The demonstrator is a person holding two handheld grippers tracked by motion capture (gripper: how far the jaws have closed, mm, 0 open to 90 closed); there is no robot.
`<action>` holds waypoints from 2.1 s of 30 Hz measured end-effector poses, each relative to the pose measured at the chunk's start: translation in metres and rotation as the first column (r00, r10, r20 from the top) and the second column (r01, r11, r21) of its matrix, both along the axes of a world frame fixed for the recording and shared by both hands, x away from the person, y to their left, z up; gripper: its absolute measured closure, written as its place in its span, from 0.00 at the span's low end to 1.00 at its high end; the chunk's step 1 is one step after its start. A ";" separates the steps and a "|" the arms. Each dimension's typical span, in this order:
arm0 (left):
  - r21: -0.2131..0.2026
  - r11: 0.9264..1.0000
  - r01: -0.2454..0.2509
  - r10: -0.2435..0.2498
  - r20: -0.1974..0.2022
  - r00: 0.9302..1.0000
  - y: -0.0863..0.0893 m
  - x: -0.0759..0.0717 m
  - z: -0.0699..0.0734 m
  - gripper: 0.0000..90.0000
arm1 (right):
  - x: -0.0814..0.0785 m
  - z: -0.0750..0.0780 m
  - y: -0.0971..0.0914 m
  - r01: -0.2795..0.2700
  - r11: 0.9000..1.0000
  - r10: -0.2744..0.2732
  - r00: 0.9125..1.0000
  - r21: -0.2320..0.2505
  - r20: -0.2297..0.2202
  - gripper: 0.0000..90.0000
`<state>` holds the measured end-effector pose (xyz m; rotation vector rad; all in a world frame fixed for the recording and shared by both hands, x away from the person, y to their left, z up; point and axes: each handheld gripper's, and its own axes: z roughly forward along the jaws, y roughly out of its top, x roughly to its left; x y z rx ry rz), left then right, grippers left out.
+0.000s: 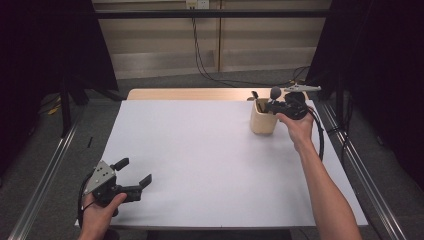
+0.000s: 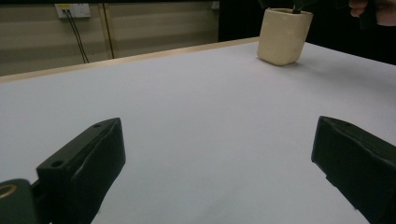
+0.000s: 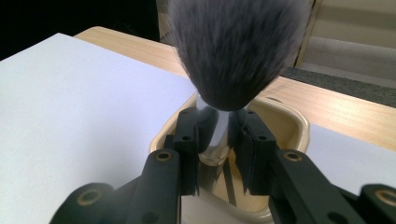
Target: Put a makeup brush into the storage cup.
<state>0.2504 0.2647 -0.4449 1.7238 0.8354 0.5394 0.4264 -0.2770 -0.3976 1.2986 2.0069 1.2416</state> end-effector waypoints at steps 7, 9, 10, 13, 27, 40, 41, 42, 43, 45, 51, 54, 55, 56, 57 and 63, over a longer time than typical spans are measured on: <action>0.000 1.000 -0.001 0.001 -0.001 1.000 -0.001 0.000 0.000 0.03 | 0.001 -0.004 0.001 -0.002 1.000 0.002 1.000 0.005 -0.014 0.80; 0.002 1.000 0.001 -0.001 -0.001 1.000 0.000 0.000 0.000 0.03 | 0.001 -0.004 0.001 -0.001 1.000 0.001 1.000 0.016 -0.013 0.80; 0.001 1.000 0.001 -0.001 -0.001 1.000 0.000 0.000 0.000 0.03 | 0.001 -0.004 0.001 -0.002 1.000 0.002 1.000 0.016 -0.012 0.79; 0.001 1.000 0.002 -0.002 -0.002 1.000 -0.001 0.001 0.000 0.03 | 0.000 -0.005 0.001 -0.002 1.000 0.002 1.000 0.018 -0.019 0.76; 0.004 1.000 0.003 -0.003 -0.001 1.000 -0.001 0.001 0.000 0.03 | -0.008 -0.009 -0.007 0.055 0.997 -0.056 0.998 0.053 0.017 0.22; -0.002 1.000 -0.005 0.005 -0.005 1.000 -0.002 0.004 0.000 0.03 | -0.019 -0.005 -0.010 0.055 0.996 -0.060 0.996 0.067 0.069 0.02; -0.003 1.000 -0.004 0.004 -0.005 1.000 -0.002 0.004 0.000 0.03 | -0.021 -0.005 -0.010 0.060 0.996 -0.064 0.996 0.065 0.069 0.01; -0.001 1.000 -0.004 0.004 -0.004 1.000 -0.001 0.004 0.000 0.03 | -0.022 -0.006 -0.010 0.056 0.996 -0.061 0.996 0.069 0.071 0.00; 0.000 1.000 -0.003 0.003 -0.003 1.000 -0.001 0.003 0.000 0.03 | -0.023 -0.006 -0.011 0.056 0.995 -0.061 0.996 0.079 0.066 0.01; 0.003 1.000 -0.004 0.004 -0.002 1.000 -0.001 0.003 0.000 0.03 | -0.025 -0.007 -0.012 0.054 0.995 -0.059 0.996 0.079 0.063 0.01; -0.003 1.000 -0.007 0.007 0.002 1.000 0.001 0.000 0.000 0.03 | -0.035 -0.002 -0.013 0.057 0.996 -0.064 0.993 0.068 0.101 0.01; -0.006 1.000 -0.008 0.008 0.005 1.000 0.002 -0.001 0.001 0.03 | -0.041 -0.001 -0.012 0.079 0.996 -0.085 0.990 0.051 0.115 0.01; -0.005 1.000 -0.008 0.008 0.005 1.000 0.002 -0.001 0.001 0.03 | -0.042 -0.002 -0.012 0.092 0.995 -0.097 0.988 0.047 0.123 0.01; -0.007 1.000 -0.008 0.008 0.006 1.000 0.002 -0.001 0.001 0.03 | -0.044 -0.002 -0.012 0.086 0.995 -0.091 0.988 0.048 0.127 0.01; -0.010 1.000 -0.008 0.008 0.008 1.000 0.002 -0.001 0.001 0.03 | -0.046 -0.002 -0.012 0.081 0.995 -0.087 0.988 0.053 0.124 0.01; -0.027 1.000 0.000 0.000 0.013 1.000 0.003 -0.001 0.001 0.03 | -0.057 -0.001 -0.016 0.086 0.994 -0.094 0.984 0.061 0.149 0.01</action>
